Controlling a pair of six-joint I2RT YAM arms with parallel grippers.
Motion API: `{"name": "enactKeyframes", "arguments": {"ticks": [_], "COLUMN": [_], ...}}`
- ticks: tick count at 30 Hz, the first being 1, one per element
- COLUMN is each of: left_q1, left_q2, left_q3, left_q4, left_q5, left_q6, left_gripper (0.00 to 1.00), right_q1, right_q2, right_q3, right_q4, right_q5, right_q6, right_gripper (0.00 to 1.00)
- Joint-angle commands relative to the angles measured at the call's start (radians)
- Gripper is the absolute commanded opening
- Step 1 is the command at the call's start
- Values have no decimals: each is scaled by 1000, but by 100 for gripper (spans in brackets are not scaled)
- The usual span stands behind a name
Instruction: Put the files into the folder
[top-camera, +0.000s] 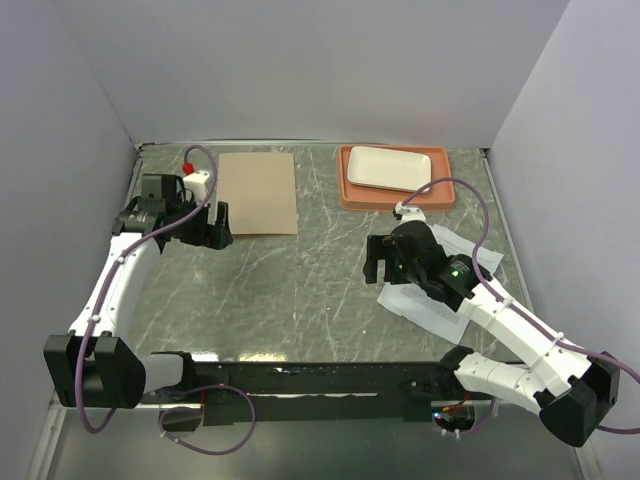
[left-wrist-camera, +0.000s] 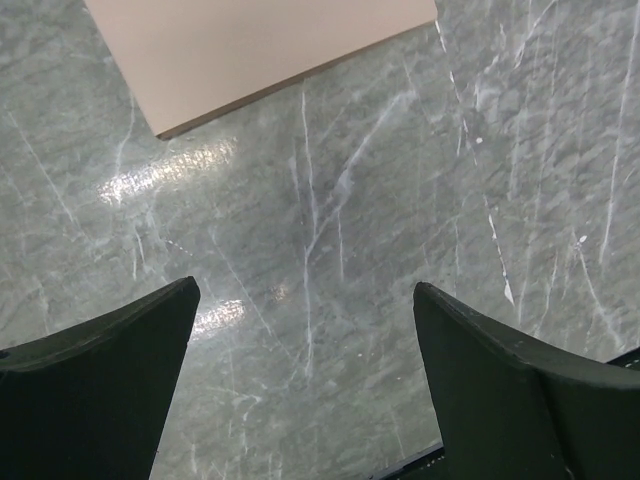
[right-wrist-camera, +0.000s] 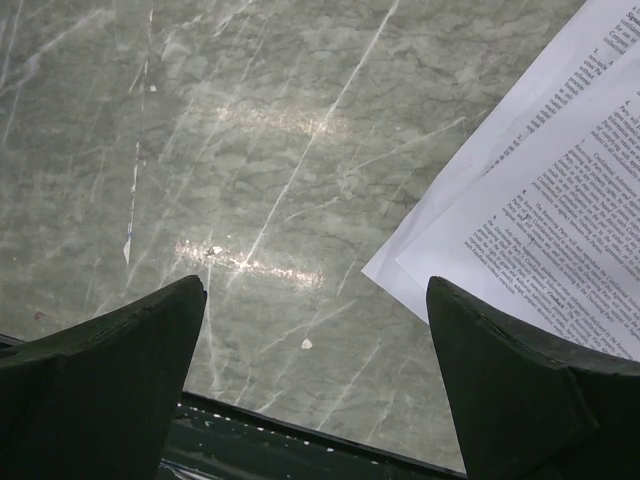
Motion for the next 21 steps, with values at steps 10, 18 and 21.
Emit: {"name": "enactKeyframes", "arguments": {"ticks": [10, 18, 21], "left_q1": [-294, -403, -430], "left_q2": [68, 136, 157], "left_q3": [-143, -230, -264], "left_q4": [217, 391, 468], "left_q5": [-437, -645, -713], "left_q6": [106, 212, 269], "left_gripper": [96, 96, 96], "right_q1": [6, 4, 4], "right_q2": [-50, -148, -191], "right_q3": [-50, -73, -98], "right_q4": [26, 17, 23], "right_q5": [45, 61, 64], "right_q6": [24, 59, 78], "right_gripper": [99, 99, 99]}}
